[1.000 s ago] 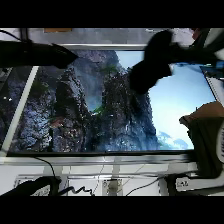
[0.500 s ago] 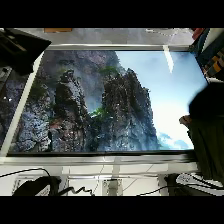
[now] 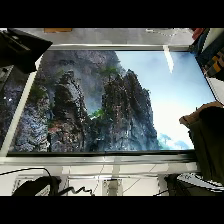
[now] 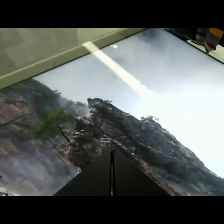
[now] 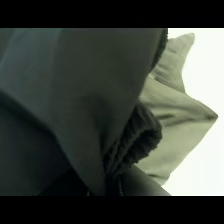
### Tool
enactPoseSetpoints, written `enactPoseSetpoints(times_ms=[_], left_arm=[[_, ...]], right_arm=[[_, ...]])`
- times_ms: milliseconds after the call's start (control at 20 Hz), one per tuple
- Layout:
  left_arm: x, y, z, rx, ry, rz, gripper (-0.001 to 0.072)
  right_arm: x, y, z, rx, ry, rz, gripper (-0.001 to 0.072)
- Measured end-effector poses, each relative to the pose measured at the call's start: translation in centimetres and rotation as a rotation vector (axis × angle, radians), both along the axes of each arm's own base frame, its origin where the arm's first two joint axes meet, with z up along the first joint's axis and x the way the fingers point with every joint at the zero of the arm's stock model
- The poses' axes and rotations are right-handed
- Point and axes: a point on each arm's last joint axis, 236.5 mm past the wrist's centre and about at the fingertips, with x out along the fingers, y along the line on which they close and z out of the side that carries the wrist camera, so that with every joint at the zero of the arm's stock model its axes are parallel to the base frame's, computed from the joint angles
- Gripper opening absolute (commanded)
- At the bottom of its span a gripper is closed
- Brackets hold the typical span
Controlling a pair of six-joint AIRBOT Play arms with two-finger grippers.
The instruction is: Fold the clothes and pants, and hang the long-sleeved shirts on hangers.
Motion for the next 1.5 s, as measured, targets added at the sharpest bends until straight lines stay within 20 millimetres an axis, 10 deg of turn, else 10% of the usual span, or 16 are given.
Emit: enactPoseSetpoints(times_ms=[100, 150, 400, 500, 550, 950, 1100, 1250, 1500], left_arm=[[0.3, -0.1, -0.3, 0.001, 0.009, 0.0, 0.0009], [0.5, -0.1, -0.4, 0.002, 0.012, 0.0, 0.0009], [0.7, -0.1, -0.6, 0.002, 0.018, 0.0, 0.0009], [0.7, -0.1, -0.7, 0.003, 0.019, 0.0, 0.0009], [0.7, -0.1, -0.7, 0.002, 0.019, 0.0, 0.0009], [0.7, -0.1, -0.7, 0.002, 0.019, 0.0, 0.0009], [0.7, -0.1, -0.7, 0.003, 0.019, 0.0, 0.0009], [0.7, -0.1, -0.7, 0.002, 0.019, 0.0, 0.0009], [0.7, -0.1, -0.7, 0.002, 0.019, 0.0, 0.0009]], right_arm=[[-1.1, 0.3, -0.9, 0.029, 0.038, -0.025, 0.0579], [-1.6, 0.3, -1.2, 0.034, 0.054, -0.035, 0.0711], [-2.1, 0.2, -1.8, 0.039, 0.067, -0.045, 0.0674], [-2.0, 0.1, -1.9, 0.038, 0.066, -0.044, 0.0116], [-1.9, 0.1, -1.9, 0.035, 0.06, -0.042, 0.0021], [7.2, 2.5, 0.3, 0.008, -0.23, 0.228, 0.0019], [14.1, 7.5, 2.6, -0.001, -0.363, 0.496, 0.0019], [20.8, 16.6, 4.4, 0.006, -0.431, 0.899, 0.0019], [26.1, 29.2, 4.9, -0.095, -0.385, 1.424, 0.002]])
